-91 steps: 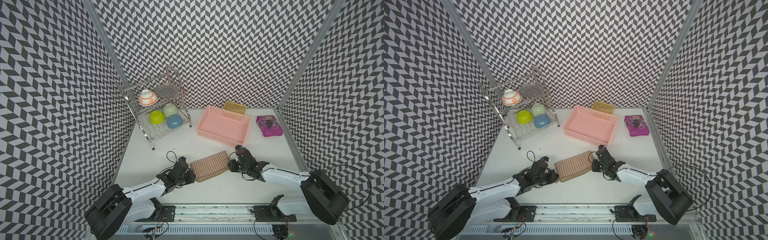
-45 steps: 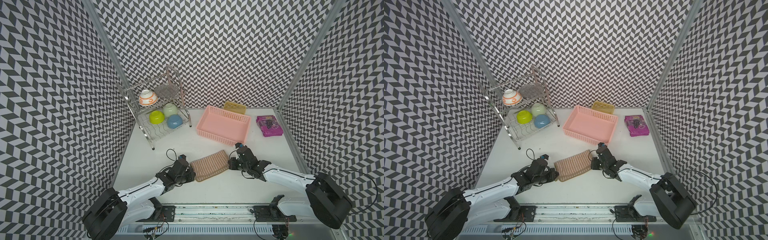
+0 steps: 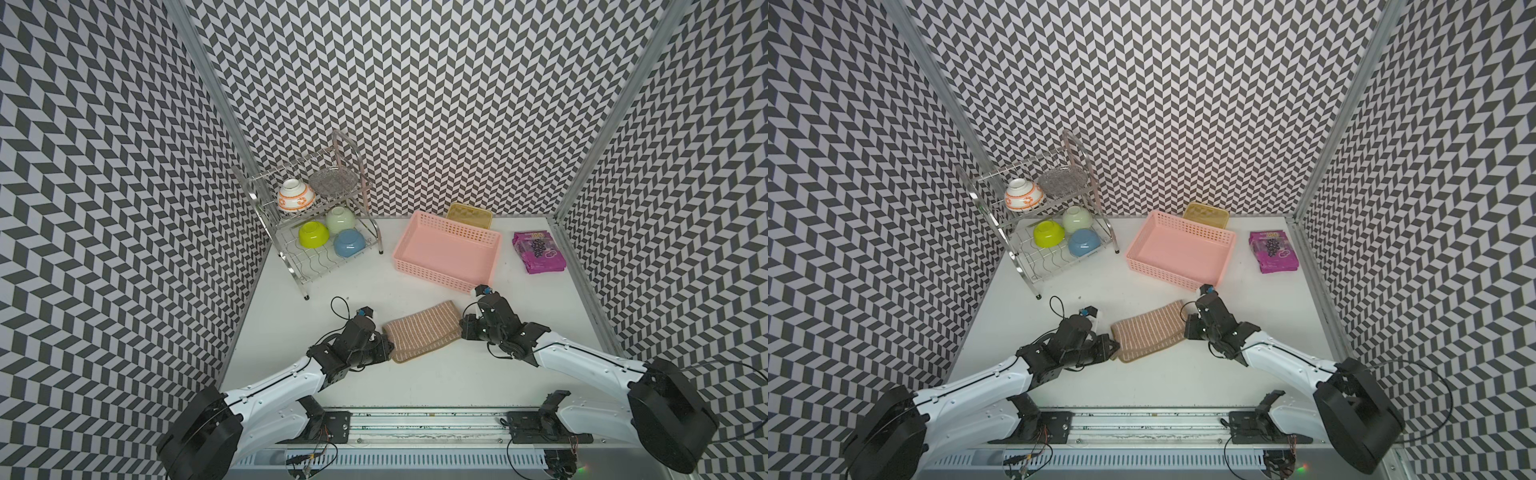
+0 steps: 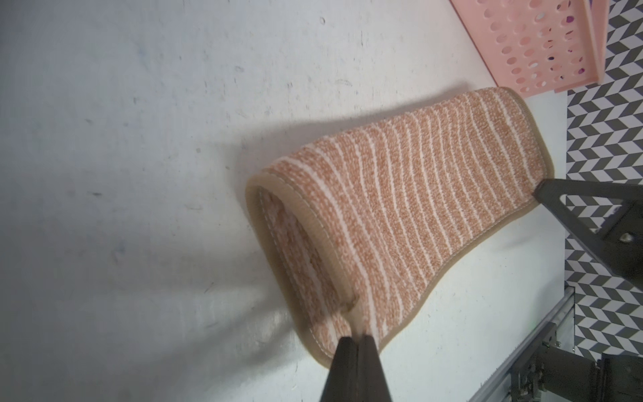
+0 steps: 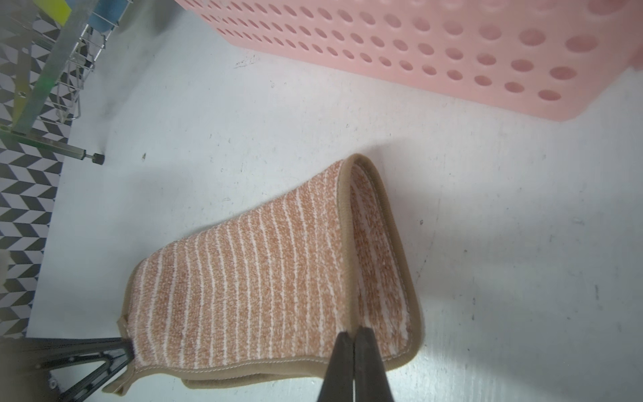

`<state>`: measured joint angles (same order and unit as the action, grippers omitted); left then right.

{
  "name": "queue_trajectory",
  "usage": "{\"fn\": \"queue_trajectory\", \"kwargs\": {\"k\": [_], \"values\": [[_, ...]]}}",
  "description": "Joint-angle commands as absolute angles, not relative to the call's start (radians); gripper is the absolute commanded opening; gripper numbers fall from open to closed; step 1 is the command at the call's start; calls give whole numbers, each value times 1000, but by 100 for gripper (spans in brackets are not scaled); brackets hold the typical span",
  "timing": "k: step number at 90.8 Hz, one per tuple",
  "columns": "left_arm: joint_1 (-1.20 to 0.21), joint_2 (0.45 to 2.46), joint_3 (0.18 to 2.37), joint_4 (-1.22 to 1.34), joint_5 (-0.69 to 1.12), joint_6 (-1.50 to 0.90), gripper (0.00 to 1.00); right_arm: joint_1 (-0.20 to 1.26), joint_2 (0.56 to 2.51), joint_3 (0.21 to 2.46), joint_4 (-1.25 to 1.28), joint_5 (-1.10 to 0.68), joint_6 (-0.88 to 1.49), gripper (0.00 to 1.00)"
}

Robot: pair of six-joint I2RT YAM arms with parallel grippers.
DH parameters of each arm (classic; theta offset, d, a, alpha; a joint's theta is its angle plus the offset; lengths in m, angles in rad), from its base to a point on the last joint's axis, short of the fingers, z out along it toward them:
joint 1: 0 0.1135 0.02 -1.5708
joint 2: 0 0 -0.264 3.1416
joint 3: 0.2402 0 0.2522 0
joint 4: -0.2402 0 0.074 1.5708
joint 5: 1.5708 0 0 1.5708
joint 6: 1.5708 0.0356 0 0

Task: Fold the square dishcloth
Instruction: Smooth out the cleaning item at the center of the board.

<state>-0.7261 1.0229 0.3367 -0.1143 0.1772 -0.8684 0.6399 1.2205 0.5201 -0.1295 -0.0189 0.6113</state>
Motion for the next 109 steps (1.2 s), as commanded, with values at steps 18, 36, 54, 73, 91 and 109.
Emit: {"fn": "queue_trajectory", "kwargs": {"k": [18,36,54,73,91,109], "values": [[-730,1072,273,-51,204,-888,0,647,1256,460,-100,-18,619,0],[-730,1122,274,-6,185,-885,6,647,1280,449,-68,-30,619,0],[-729,1119,298,-55,151,-879,33,647,1287,452,-76,-18,617,23],[-727,998,406,-253,39,-845,46,647,1214,492,-155,52,606,36],[-724,939,504,-343,-80,-803,45,648,1153,536,-175,93,584,38],[-722,1009,501,-112,-6,-791,31,649,1223,576,-91,6,556,37]]}}
